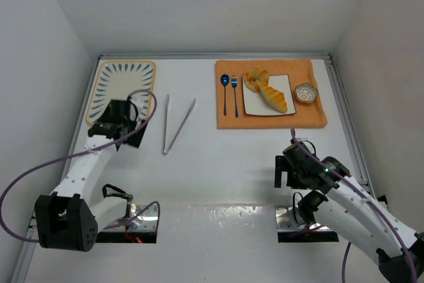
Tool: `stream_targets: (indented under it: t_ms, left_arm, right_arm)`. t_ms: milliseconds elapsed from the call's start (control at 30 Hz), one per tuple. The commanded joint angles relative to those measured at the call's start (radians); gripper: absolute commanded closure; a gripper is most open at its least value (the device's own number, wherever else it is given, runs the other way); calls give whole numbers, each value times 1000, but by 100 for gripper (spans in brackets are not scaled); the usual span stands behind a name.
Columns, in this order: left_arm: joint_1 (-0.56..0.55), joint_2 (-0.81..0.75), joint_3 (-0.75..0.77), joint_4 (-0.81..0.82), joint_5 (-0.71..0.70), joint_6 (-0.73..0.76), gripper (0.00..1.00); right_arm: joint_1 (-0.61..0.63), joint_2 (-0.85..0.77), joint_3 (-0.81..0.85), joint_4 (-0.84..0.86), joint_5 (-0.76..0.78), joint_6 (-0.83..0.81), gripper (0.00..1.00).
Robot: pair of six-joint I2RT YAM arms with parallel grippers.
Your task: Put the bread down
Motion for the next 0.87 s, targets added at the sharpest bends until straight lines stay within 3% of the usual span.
stream_targets:
  t_ms: [0, 167, 367, 833]
  left_arm:
    - [39, -62, -184, -132, -105, 83, 1]
    - [73, -193, -400, -89, -105, 92, 1]
    - [125, -229, -401, -78, -85, 92, 1]
    - [134, -209, -392, -69, -76, 92, 1]
  right_arm:
    - [-2, 16, 2, -69, -55, 1, 0]
    - [0, 25, 17, -95, -23, -42, 0]
    - [3, 36, 0, -90, -43, -57, 0]
    - [0, 19, -9, -70, -45, -53, 0]
